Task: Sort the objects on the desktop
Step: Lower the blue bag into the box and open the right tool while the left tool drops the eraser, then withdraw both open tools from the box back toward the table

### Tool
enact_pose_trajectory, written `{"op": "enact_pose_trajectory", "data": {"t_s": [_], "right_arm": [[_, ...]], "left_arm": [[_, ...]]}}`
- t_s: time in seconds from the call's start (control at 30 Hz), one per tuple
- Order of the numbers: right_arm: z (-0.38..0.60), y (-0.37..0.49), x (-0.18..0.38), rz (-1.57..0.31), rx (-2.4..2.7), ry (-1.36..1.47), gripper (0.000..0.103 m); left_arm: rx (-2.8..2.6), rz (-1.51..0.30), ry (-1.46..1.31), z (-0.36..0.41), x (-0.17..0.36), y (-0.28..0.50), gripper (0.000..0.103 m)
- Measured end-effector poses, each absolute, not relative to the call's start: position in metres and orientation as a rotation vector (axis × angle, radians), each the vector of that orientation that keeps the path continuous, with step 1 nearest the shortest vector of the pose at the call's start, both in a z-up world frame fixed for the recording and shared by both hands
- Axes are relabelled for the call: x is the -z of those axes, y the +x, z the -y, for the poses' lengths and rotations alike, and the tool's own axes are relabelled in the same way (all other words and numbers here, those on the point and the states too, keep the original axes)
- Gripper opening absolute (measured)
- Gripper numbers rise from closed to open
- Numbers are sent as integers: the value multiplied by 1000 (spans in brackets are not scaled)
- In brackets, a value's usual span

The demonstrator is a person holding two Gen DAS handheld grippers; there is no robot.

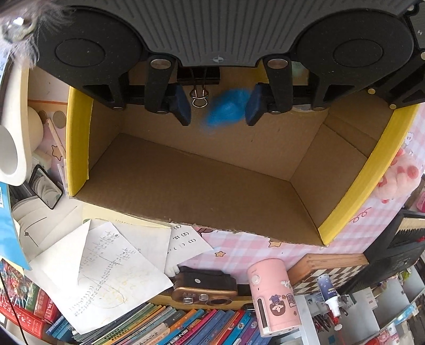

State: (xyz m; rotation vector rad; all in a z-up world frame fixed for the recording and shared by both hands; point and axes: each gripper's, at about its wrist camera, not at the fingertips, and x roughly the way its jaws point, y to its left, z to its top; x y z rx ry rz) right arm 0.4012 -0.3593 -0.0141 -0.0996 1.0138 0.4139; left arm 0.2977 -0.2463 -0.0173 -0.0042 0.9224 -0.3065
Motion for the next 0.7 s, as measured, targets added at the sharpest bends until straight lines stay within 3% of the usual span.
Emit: {"op": "enact_pose_trajectory", "data": {"t_s": [0.1, 0.7], "right_arm": [[363, 399, 8, -994, -401, -76, 60], [384, 324, -50, -777, -344, 21, 60]], "left_arm": [[308, -895, 8, 247, 13, 294, 74], [235, -679, 19, 215, -32, 242, 75]]}}
